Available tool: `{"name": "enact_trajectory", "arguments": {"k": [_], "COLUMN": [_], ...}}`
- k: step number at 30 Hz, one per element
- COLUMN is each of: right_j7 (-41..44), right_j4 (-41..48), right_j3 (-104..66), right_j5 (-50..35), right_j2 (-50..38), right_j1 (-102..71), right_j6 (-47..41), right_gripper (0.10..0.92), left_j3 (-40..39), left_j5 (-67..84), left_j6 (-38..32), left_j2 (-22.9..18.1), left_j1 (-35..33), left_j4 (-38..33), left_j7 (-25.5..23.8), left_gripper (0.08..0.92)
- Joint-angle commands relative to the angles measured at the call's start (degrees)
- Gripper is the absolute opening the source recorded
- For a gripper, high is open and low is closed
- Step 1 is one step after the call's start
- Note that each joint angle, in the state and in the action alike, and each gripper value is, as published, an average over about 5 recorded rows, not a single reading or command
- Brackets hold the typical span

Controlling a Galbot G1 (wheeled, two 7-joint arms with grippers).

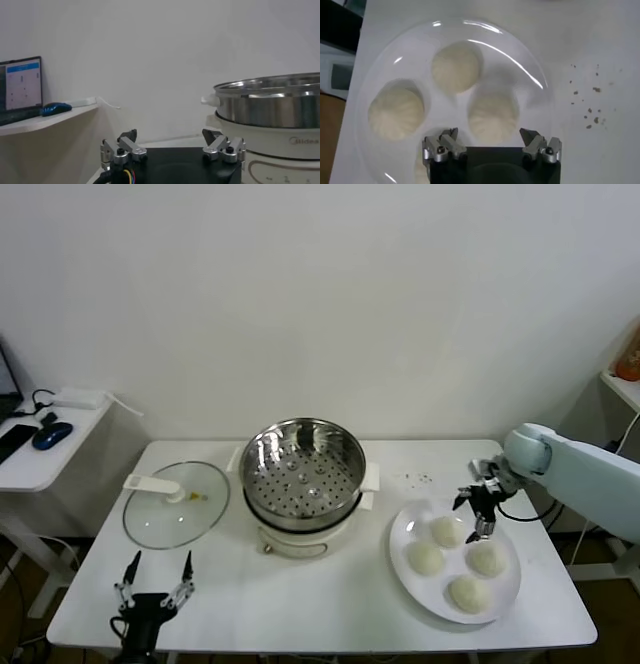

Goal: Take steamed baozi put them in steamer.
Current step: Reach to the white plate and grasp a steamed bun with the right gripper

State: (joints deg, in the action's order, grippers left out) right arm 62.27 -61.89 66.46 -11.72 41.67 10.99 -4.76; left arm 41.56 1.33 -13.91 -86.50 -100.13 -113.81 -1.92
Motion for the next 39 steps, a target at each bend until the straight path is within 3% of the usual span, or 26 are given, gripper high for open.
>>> {"name": "enact_trajectory", "arguments": {"k": [1, 21, 29, 39], "right_j7": [-0.5, -1.7, -1.5, -1.2], "right_j4": [2.2, 3.7, 3.5, 2.7], "right_j3": [-0.5, -2.6, -2.7, -3.3], "right_j5": [1.6, 4.1, 4.3, 4.3], "right_j2": [2.1, 4.8, 4.8, 4.2], "right_j1": [-1.0, -4.1, -4.4, -4.0], "right_j6": [0.1, 0.4, 0.3, 0.3], "right_gripper": [0.823, 0.822, 0.68, 0.655], "left_j3": [0.0, 0.1, 0.1, 0.2], "left_j5": [0.0, 0.5, 0.6, 0.6], "left_j6": [0.0, 0.0, -0.1, 0.0], "left_j2": [0.0, 0.2, 0.1, 0.0], "left_j1": [0.0, -0.2, -0.4, -0.3], "left_j4": [0.1, 0.6, 0.6, 0.5], "left_j7": [0.0, 0.4, 0.5, 0.5], "left_gripper": [0.823, 0.823, 0.823, 0.823]}}
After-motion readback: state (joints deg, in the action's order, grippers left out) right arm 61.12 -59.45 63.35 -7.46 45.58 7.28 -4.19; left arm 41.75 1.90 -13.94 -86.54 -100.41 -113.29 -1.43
